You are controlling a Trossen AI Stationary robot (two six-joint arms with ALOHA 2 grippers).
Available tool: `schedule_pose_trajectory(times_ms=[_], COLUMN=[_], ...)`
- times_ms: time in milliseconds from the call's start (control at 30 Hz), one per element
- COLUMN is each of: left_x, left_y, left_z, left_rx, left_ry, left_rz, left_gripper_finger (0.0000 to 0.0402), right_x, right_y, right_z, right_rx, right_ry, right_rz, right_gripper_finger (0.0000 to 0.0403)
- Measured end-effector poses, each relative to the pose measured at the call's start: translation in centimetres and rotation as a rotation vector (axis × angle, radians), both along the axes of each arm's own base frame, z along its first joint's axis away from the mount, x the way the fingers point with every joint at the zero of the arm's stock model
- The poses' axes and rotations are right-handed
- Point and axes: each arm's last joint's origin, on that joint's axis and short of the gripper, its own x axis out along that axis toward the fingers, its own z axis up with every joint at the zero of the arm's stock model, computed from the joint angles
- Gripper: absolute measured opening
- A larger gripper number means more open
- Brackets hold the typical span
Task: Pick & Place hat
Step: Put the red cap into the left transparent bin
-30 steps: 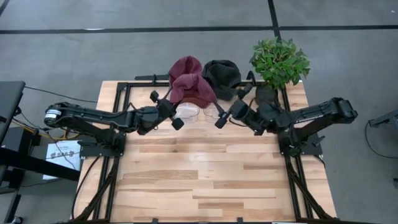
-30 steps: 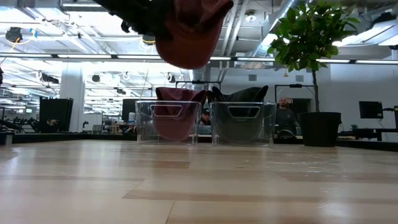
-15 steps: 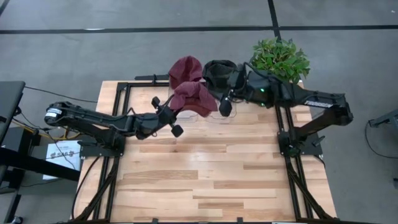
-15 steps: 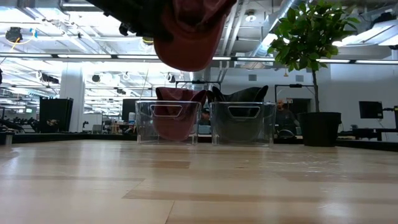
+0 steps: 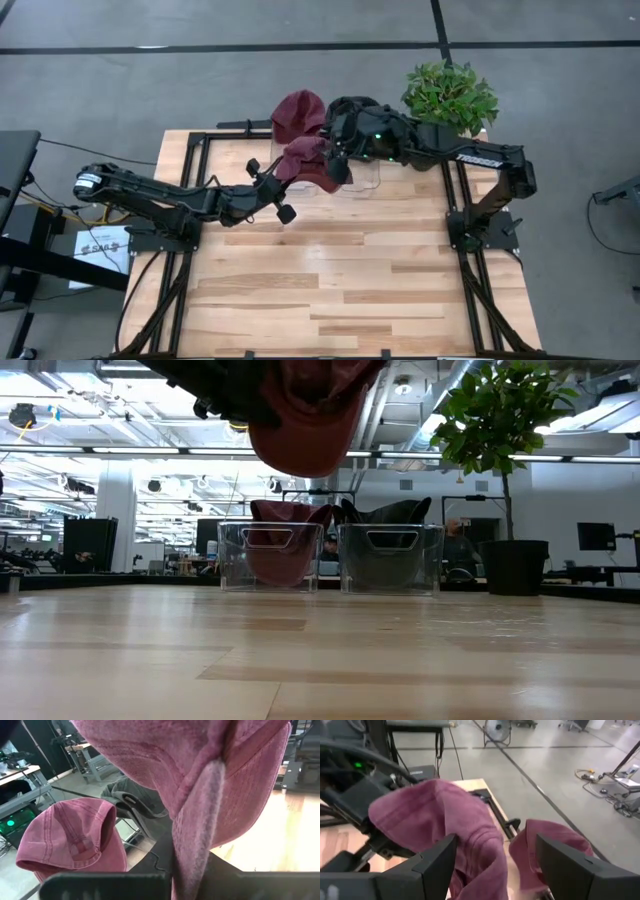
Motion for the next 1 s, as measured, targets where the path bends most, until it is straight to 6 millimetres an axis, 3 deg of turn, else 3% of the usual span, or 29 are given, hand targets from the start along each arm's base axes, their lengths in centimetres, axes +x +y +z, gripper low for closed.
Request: schedule_pose_trajectory(times_ms=[333, 467, 700, 1000], left_x=[0.0, 0.0, 0.0, 0.0], left_y=[0.0, 0.0, 0.0, 0.0], left_z=[0.0, 0.0, 0.0, 0.1], left_rx=[0.002, 0.000, 0.000, -0.001], left_ry=[0.001, -0.001, -0.003, -0.004], left_rz=[0.000, 0.001, 0.001, 0.001], left_gripper_finger=[0.0014, 0.0014, 0.0014, 0.0014], right_x=[1.2, 1.1, 0.3, 0.5], right_y=[-0.3, -0.6, -0.7, 0.3], right_z=[-1.4, -1.1, -0.2, 0.1], right_rx=[0.007, -0.067, -0.120, -0.151], right_ry=[0.134, 0.142, 0.119, 0.103], right_rz=[-0.008, -0.071, -0.118, -0.081], right_gripper_finger=[0.0239, 0.0187, 0.0023, 0.0006])
